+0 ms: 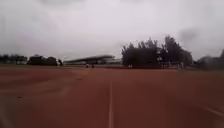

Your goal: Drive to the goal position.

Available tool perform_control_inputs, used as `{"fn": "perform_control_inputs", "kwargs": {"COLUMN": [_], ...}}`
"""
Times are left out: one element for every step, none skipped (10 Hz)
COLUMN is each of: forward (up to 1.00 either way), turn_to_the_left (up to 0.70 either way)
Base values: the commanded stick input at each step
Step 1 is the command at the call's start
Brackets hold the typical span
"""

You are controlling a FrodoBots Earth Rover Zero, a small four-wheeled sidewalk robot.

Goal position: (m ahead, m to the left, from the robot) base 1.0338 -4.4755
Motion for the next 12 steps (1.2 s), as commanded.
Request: {"fn": "perform_control_inputs", "kwargs": {"forward": [0.50,0.50,0.50,0.50,0.50,0.50,0.50,0.50,0.50,0.50,0.50,0.50], "turn_to_the_left": [0.00,0.00,0.00,0.00,0.00,0.00,0.00,0.00,0.00,0.00,0.00,0.00]}}
